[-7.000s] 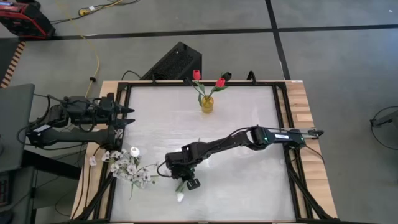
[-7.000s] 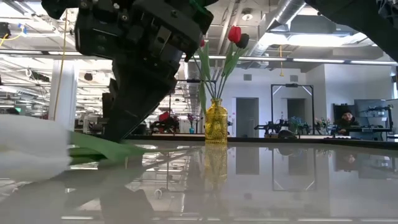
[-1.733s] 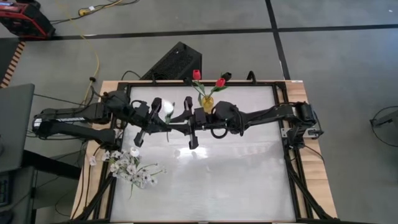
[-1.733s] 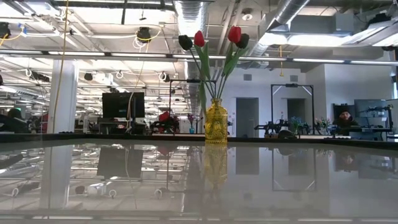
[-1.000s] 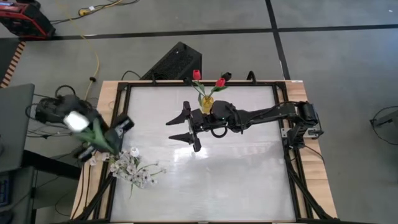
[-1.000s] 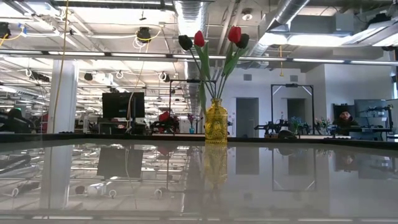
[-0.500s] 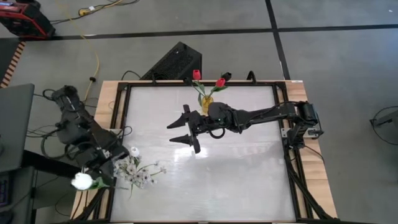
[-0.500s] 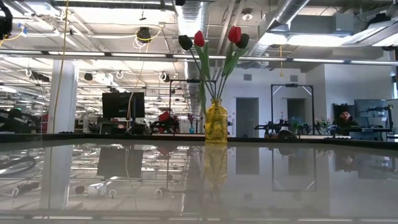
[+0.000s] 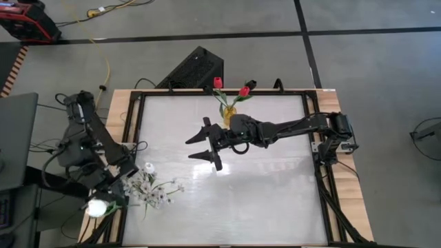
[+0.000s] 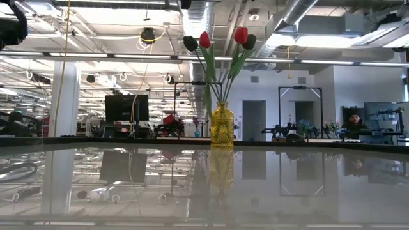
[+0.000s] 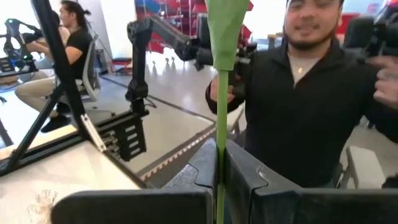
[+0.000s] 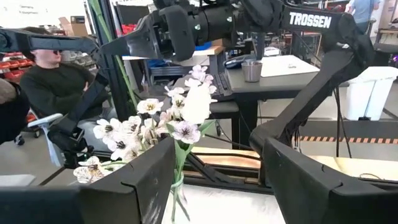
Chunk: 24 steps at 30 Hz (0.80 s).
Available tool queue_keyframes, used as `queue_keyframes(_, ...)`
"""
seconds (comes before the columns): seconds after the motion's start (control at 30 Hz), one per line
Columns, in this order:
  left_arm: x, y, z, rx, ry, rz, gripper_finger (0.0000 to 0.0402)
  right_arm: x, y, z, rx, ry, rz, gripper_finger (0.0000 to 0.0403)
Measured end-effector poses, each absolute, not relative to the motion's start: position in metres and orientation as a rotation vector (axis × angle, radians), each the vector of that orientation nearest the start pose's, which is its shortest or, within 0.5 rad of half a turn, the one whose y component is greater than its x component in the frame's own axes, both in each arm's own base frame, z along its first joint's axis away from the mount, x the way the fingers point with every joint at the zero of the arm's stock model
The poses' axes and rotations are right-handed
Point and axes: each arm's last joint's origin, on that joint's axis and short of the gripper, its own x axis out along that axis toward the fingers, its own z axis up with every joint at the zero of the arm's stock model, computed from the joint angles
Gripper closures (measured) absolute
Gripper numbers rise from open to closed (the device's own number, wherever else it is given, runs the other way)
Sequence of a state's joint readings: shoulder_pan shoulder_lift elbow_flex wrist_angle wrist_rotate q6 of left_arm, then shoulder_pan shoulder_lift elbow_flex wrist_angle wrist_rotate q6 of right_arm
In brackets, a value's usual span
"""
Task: Sort flowers into vase by color
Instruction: Put the white flower into the transparent vase
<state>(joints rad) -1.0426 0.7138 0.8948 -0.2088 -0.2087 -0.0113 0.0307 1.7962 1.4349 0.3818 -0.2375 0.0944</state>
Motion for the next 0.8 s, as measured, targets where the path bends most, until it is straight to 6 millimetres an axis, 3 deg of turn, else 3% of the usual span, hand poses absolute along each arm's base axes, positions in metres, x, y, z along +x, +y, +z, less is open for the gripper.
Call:
queue_keyframes(0.47, 0.082, -0.133, 0.335, 0.086, 0.120, -0.764, 0.0402, 0.425, 0.020, 0.331, 0.093, 0.001, 0.267, 0.0132)
queue_keyframes(0.8, 0.081, -0.131, 0.327, 0.090, 0.123, -0.755, 0.0401, 0.425, 0.020, 0.331, 0.093, 0.004, 0.267, 0.0132)
